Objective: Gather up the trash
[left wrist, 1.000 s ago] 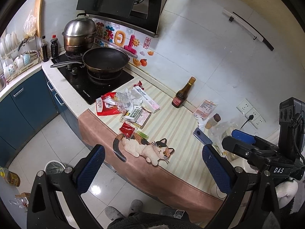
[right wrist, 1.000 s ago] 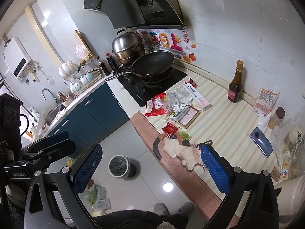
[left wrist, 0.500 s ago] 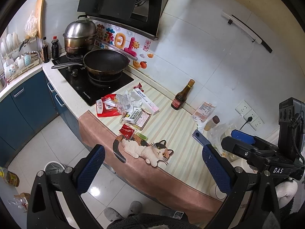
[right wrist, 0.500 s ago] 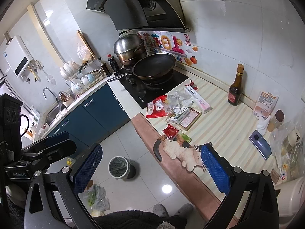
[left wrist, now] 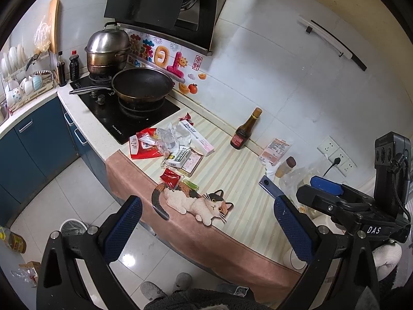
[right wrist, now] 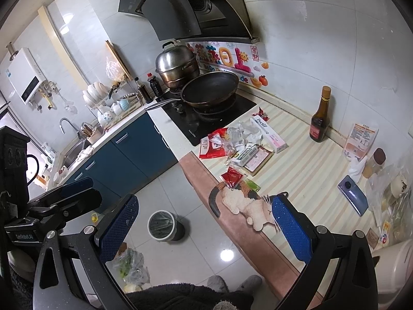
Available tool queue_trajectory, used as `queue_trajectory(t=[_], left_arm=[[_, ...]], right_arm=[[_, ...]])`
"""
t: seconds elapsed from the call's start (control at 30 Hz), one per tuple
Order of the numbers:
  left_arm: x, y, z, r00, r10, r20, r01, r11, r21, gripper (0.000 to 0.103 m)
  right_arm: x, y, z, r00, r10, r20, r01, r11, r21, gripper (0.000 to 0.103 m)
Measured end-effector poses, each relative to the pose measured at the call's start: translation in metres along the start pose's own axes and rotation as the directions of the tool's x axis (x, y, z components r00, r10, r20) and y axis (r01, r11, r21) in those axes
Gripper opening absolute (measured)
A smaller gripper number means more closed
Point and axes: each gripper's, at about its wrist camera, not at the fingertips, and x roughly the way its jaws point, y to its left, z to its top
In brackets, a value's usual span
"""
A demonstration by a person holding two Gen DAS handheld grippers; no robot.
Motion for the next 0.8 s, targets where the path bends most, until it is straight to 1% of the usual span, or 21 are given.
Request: queue_trajectory(t=[0.3, 0.53, 0.8], left_arm=[[0.000, -0.001, -0.001, 1.000, 0.001, 0.002, -0.001, 1.000, 0.001, 0.103], [-0.001, -0.002, -0.002, 1.000, 0.000, 0.003, 0.000, 1.000, 0.001, 0.103], [0.000, -0.006, -0.004, 1.000, -0.006, 0.000, 0.006, 1.000, 0.002, 0.103]], right_arm=[[0.000, -0.002, -0.002, 1.000, 0.003, 0.001, -0.003, 1.000, -0.003, 0.103], [-0.005, 0.008, -0.002, 1.000, 0.011, 0.000, -0.011, 1.000, -0.011, 0.103], [-0.003, 0.008, -0.003, 1.000, 0.007, -0.002, -0.007, 1.000, -0.010, 0.103]])
